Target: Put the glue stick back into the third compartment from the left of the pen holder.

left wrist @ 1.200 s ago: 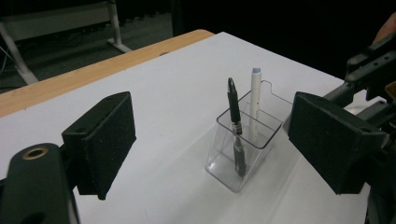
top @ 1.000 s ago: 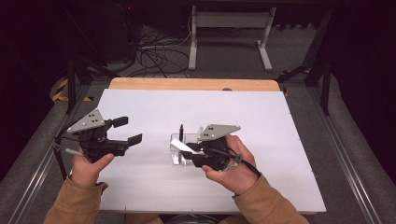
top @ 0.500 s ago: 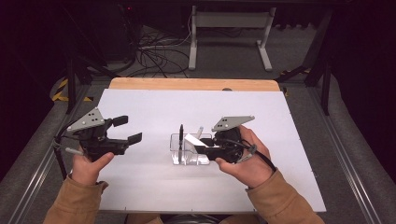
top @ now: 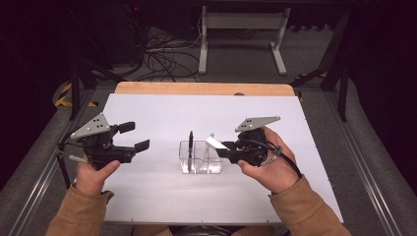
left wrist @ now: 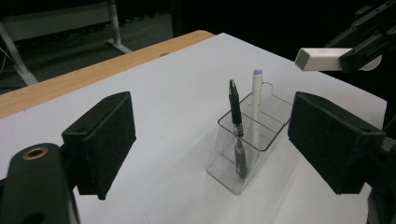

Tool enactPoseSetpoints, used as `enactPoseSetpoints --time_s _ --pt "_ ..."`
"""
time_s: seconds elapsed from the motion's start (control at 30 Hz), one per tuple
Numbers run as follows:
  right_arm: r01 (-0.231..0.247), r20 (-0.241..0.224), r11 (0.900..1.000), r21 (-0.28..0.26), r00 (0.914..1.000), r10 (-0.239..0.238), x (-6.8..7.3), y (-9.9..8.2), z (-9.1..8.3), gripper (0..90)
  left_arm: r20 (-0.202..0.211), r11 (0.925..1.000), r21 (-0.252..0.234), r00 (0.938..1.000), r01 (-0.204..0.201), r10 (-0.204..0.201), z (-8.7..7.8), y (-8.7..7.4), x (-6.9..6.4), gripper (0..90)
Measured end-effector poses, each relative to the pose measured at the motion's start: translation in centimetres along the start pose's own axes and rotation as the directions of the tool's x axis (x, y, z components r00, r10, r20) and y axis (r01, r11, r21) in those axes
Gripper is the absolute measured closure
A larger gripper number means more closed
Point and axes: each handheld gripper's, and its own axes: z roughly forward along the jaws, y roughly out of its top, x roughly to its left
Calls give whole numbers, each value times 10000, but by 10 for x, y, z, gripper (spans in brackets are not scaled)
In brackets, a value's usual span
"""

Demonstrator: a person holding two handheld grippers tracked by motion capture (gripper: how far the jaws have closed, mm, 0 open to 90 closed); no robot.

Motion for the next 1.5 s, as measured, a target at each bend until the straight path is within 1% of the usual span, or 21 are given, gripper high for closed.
enactPoseSetpoints --time_s 0.07,0.17,0.2,0.33,0.4,0.47,0.53,0.57,0.67,0.8,0.87,0.9,1.0,1.07,1.23,1.37,1.43,1.5 --pt "-68 5 10000 37 10000 68 -1 0 -1 689 -5 10000 -10 10000 -47 47 0 0 0 160" --pt "-155 41 9998 141 9999 155 -5 0 -3 689 1 10000 0 10000 -4 4 0 0 0 160" --pt "-257 36 9995 181 9997 256 -6 0 -4 689 0 10000 4 10000 1 -1 0 0 0 160" --pt "-394 88 9981 473 9992 390 -9 1 -4 689 4 10000 -4 10000 -51 51 0 0 0 160" --pt "-440 126 9972 603 9990 433 -11 2 -4 689 12 10000 9 10000 10 -10 0 0 0 160" --pt "-575 122 9951 806 9983 567 -13 4 -2 689 32 10000 16 10000 65 -65 1 0 -1 160" --pt "-629 193 9923 1068 9979 612 -15 6 1 689 40 10000 3 10000 46 -46 1 0 -1 160" --pt "-659 232 9908 1186 9977 636 -16 7 2 689 8 10000 4 10000 -37 37 0 0 0 160" --pt "-819 242 9855 1486 9966 792 -18 9 5 689 5 10000 -5 10000 -1 1 0 0 0 160" --pt "-1050 266 9741 2001 9945 1018 -20 12 10 689 2 10000 2 10000 -44 44 0 0 0 160" --pt "-1192 279 9669 2255 9929 1159 -20 13 12 689 -3 10000 -4 10000 -51 51 0 0 0 160" --pt "-1228 316 9634 2381 9924 1187 -21 13 13 689 21 10000 -12 10000 34 -34 0 0 -1 160" --pt "-1356 408 9543 2662 9908 1294 -22 15 17 689 22 10000 -16 10000 42 -42 -1 0 -1 160" --pt "-1471 475 9482 2816 9891 1393 -22 16 18 688 13 10000 -13 10000 41 -41 -1 0 -1 160" --pt "-1595 610 9381 3075 9871 1478 -22 19 22 688 2 10000 -9 10000 -20 20 -1 0 -1 160" --pt "-1769 766 9247 3372 9841 1603 -21 20 26 688 -25 10000 -24 10000 -14 14 -2 0 -1 159" --pt "-1790 786 9198 3492 9837 1616 -21 21 27 688 -37 10000 -39 10000 -15 15 -3 0 -1 160" --pt "-1857 866 9133 3625 9824 1653 -21 22 29 688 -34 10000 -54 10000 50 -51 -4 0 -1 160"
